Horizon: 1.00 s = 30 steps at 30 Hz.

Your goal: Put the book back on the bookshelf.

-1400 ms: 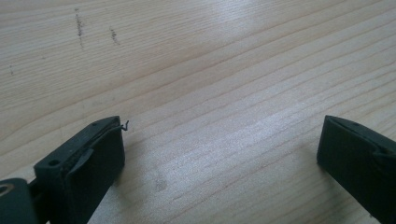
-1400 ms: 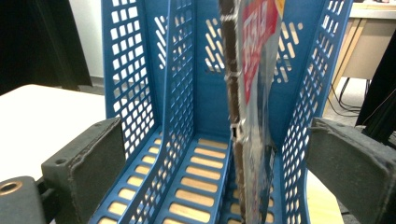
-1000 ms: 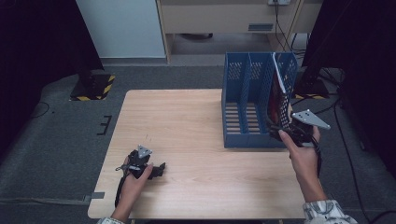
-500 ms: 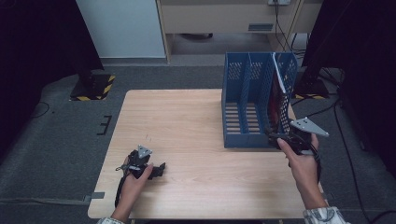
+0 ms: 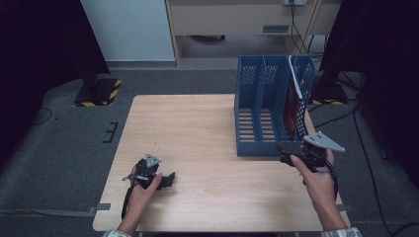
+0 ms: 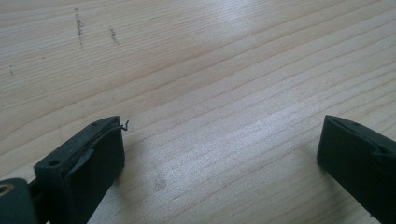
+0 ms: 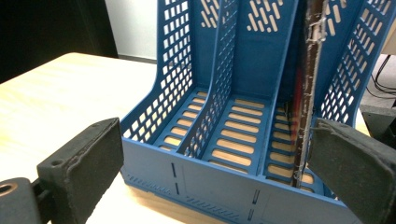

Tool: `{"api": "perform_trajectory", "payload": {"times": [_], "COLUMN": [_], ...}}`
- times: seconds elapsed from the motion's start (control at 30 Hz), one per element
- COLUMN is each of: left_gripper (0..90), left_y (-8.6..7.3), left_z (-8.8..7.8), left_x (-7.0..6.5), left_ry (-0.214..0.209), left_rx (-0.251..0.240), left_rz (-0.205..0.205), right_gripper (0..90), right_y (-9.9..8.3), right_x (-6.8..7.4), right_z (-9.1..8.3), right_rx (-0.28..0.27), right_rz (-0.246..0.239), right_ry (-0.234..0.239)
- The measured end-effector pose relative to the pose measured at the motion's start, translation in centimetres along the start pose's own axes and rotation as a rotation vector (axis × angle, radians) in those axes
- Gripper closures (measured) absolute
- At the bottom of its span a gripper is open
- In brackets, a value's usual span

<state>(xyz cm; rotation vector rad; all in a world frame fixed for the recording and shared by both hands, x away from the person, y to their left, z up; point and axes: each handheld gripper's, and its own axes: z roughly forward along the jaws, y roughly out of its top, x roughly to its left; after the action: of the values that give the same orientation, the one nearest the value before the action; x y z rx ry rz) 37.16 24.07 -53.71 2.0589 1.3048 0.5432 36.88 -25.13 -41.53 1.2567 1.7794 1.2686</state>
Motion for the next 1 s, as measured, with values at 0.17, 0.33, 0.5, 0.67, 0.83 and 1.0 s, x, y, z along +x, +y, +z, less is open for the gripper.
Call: {"api": "perform_trajectory", "payload": {"times": [0.17, 0.33, 0.5, 0.67, 0.83, 1.0], "left_gripper": [0.1, 0.1, 0.1, 0.1, 0.1, 0.1], "left_y": [0.0, 0.0, 0.0, 0.0, 0.0, 0.0], "left_z": [0.0, 0.0, 0.0, 0.0, 0.0, 0.0], "left_x": [0.0, 0.0, 0.0, 0.0, 0.0, 0.0], "left_ry": [0.0, 0.0, 0.0, 0.0, 0.0, -0.001], "left_rx": [0.0, 0.0, 0.0, 0.0, 0.0, 0.0], "left_rz": [0.0, 0.0, 0.0, 0.0, 0.001, 0.001], "right_gripper": [3.7, 3.6, 3.7, 3.7, 3.8, 3.9], "right_y": [-0.3, -0.5, -0.7, -0.8, -0.8, -0.8], "right_x": [0.6, 1.1, 1.7, 2.4, 3.3, 4.1], "right_z": [-0.2, -0.2, -0.1, 0.2, 0.7, 1.2], "right_rx": [0.009, 0.019, 0.028, 0.04, 0.056, 0.066], "right_rz": [-0.003, -0.008, -0.015, -0.028, -0.04, -0.054], "right_ry": [0.025, 0.042, 0.058, 0.077, 0.095, 0.116]}}
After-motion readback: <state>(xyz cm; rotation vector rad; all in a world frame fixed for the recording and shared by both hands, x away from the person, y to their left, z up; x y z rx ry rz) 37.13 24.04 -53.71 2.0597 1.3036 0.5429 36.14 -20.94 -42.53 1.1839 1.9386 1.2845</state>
